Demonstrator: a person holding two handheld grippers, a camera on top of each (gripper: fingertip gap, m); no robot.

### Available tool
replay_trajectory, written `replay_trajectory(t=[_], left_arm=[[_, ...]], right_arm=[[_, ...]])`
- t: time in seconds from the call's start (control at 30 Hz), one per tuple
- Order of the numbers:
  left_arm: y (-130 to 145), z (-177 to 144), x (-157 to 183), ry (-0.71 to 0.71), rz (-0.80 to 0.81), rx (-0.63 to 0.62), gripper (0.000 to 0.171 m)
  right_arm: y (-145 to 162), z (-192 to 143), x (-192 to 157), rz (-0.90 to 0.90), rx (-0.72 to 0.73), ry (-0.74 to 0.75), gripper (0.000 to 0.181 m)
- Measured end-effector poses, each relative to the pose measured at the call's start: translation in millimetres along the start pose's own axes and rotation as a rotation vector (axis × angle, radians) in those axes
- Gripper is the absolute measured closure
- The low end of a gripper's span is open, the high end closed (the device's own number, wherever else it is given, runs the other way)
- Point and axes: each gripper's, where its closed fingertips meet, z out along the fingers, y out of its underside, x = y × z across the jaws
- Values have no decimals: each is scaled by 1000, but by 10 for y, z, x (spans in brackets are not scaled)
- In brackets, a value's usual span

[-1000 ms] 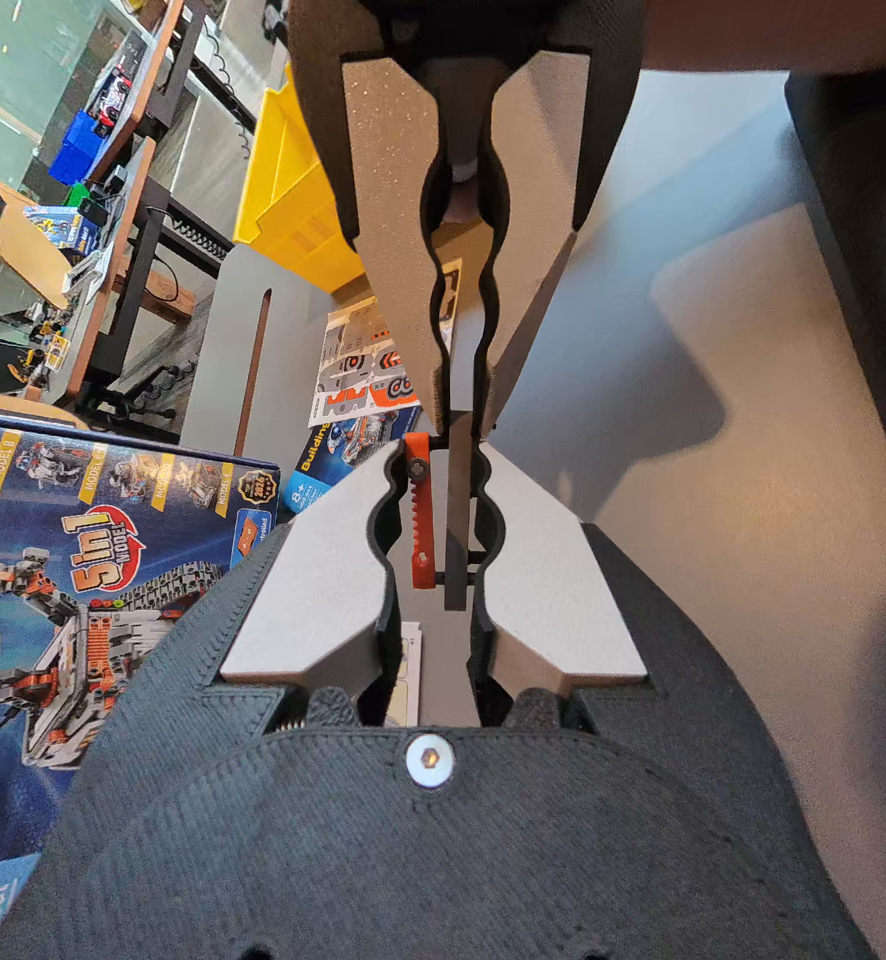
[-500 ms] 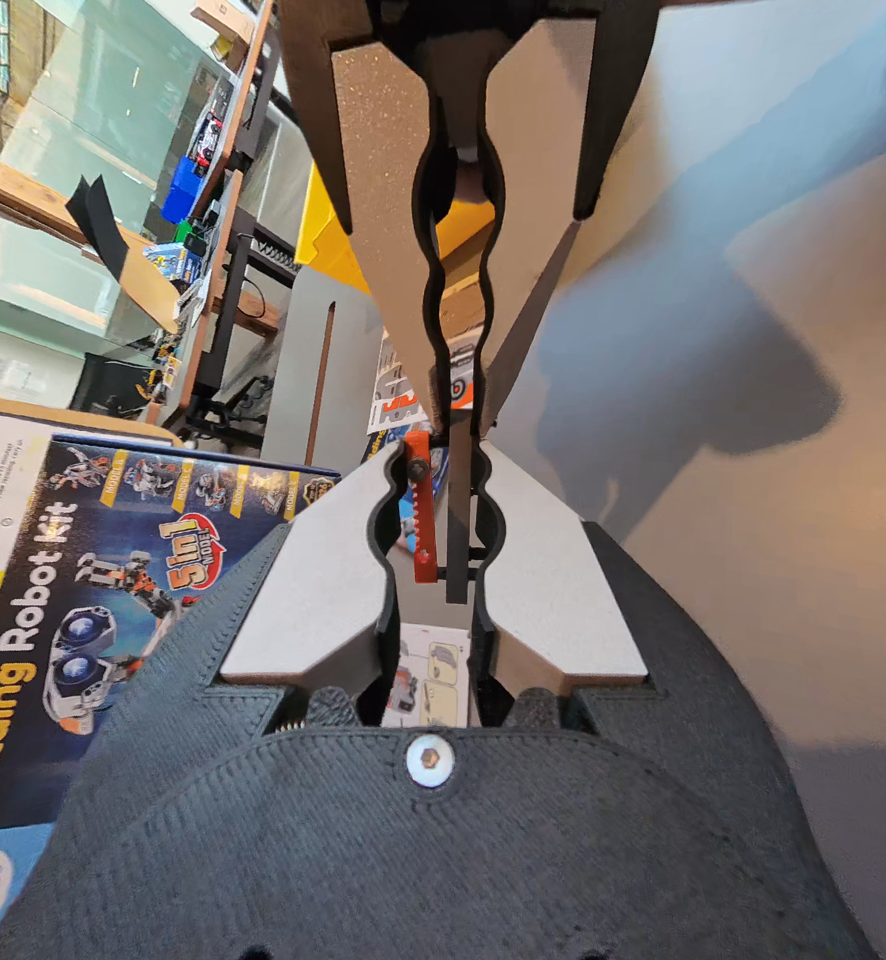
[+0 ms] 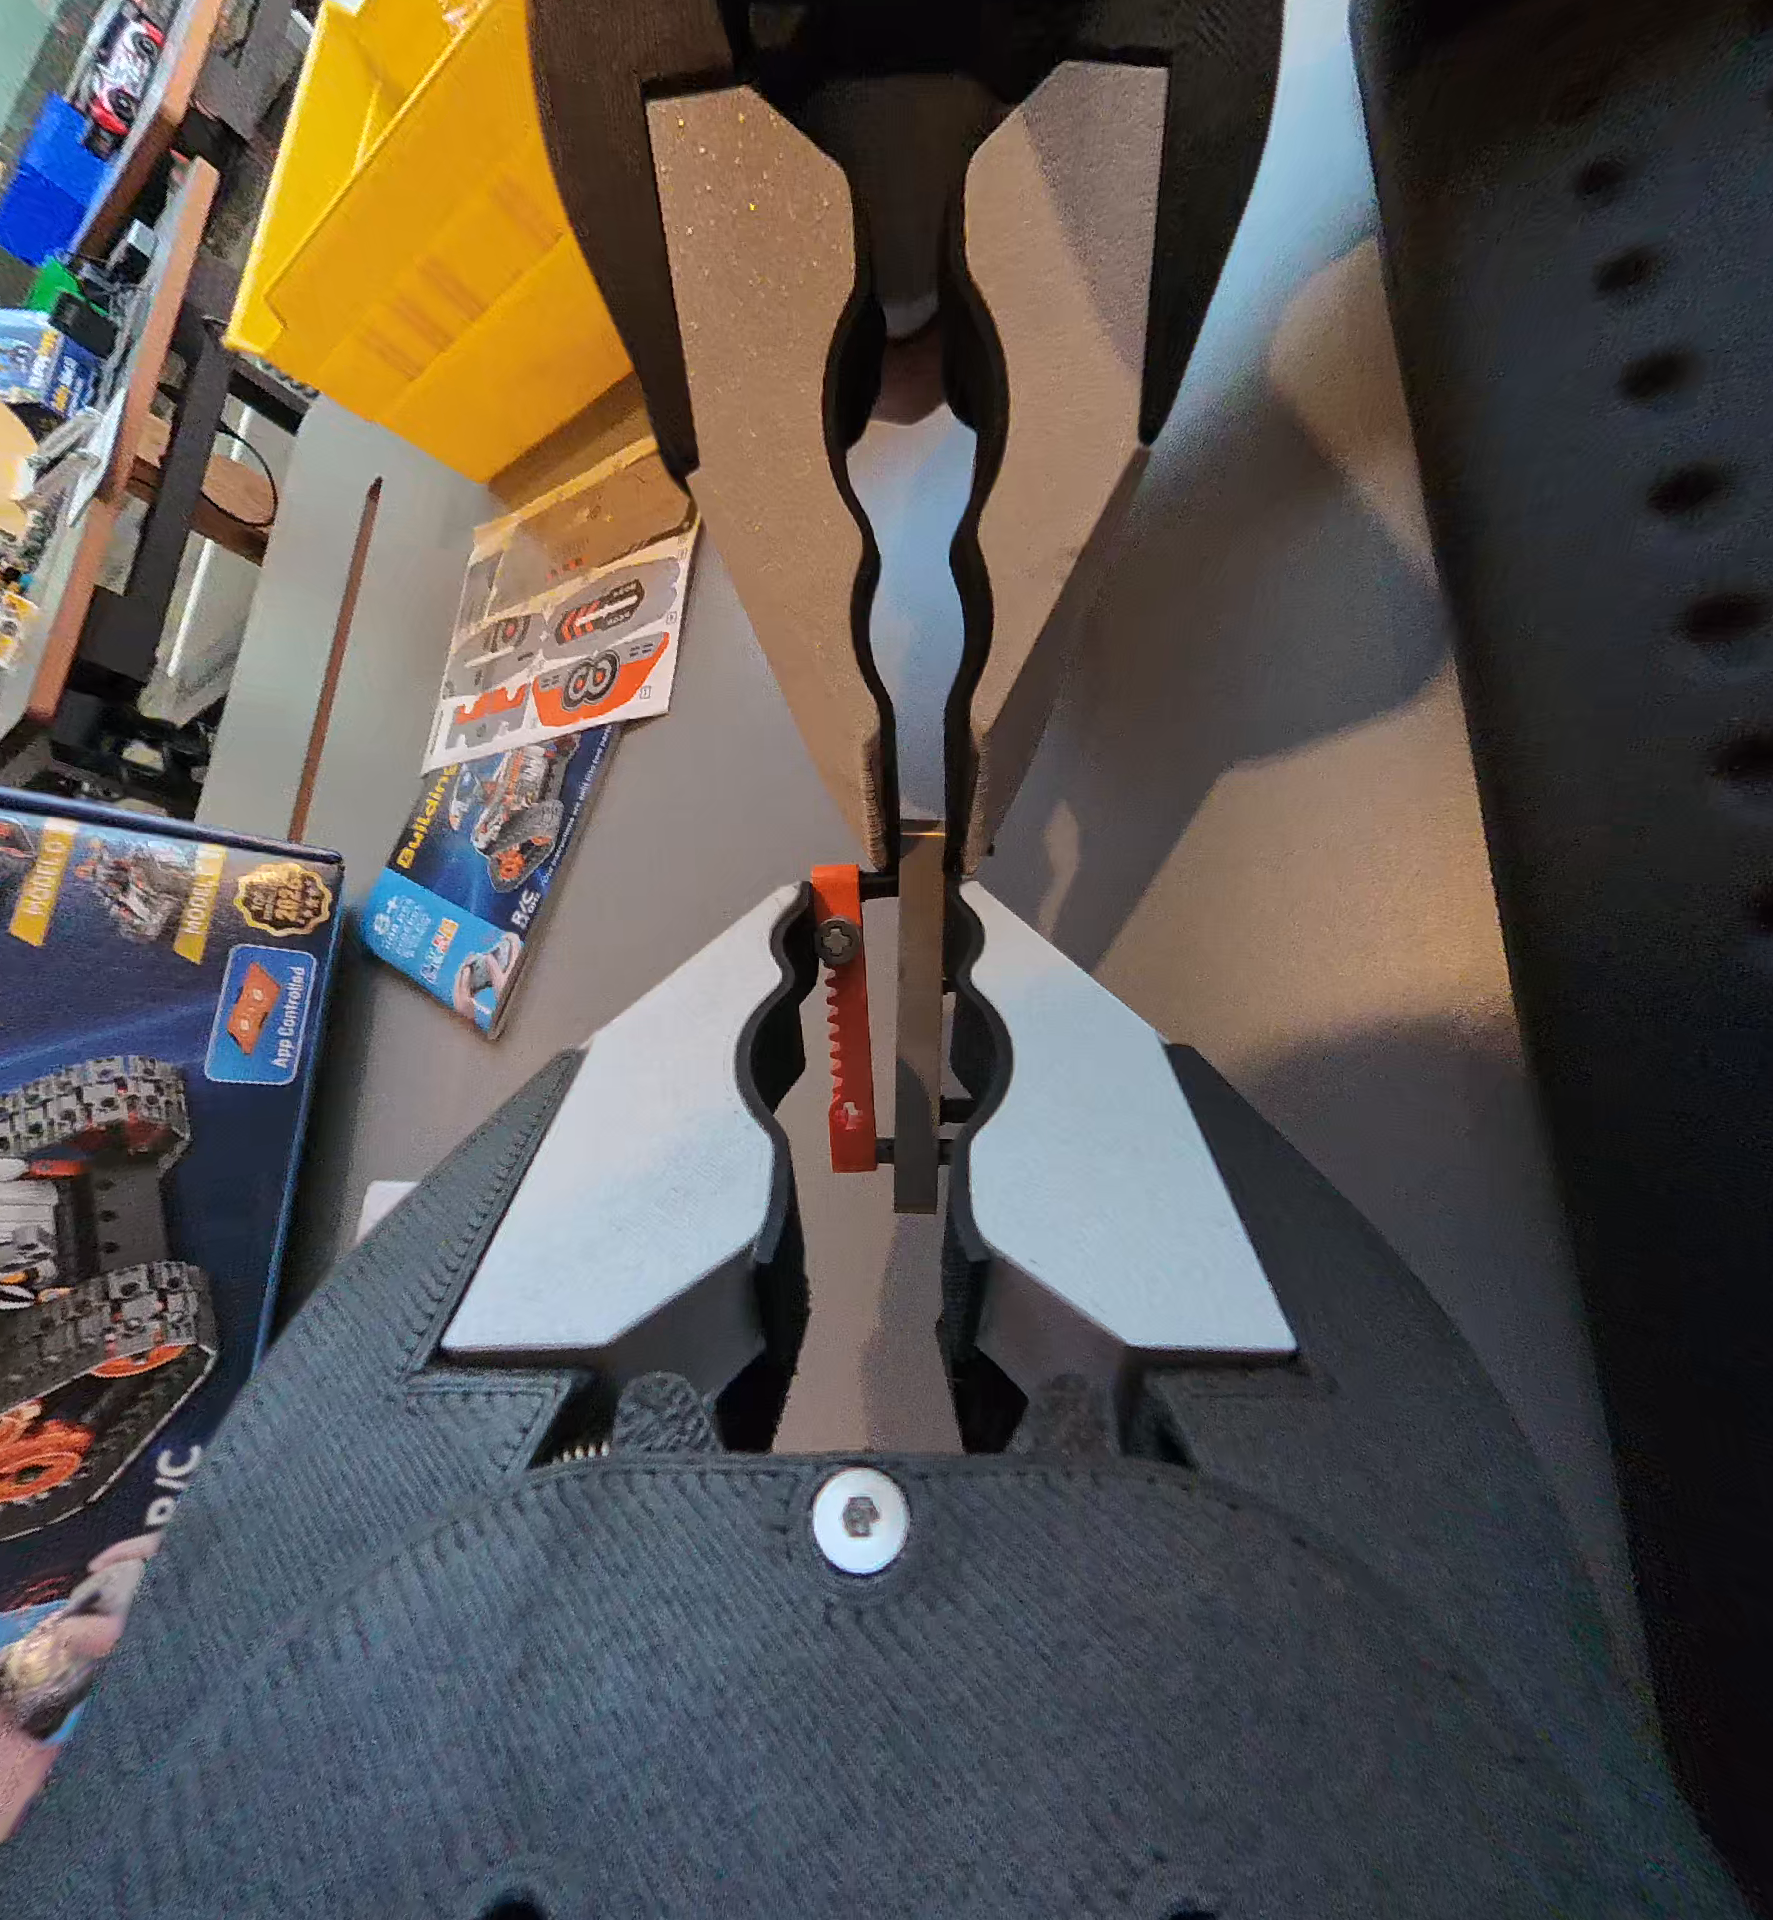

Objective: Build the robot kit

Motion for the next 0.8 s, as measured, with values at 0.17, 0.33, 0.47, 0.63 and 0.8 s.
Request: replay_trajectory(t=[0.17,0.33,0.47,0.63,0.8], left_arm=[[33,12,-26,9,-62,8,150],[104,83,62,61,-103,-12,150],[140,111,64,49,-105,-25,150],[157,139,53,33,-138,-4,150],[201,188,132,52,-134,-6,150]], right_arm=[[18,21,36,49,26,4,176],[116,60,-41,104,-11,-44,176],[163,78,-36,122,-35,-41,175],[203,84,-26,159,-45,-46,175],[273,120,-111,181,-80,-99,175]])
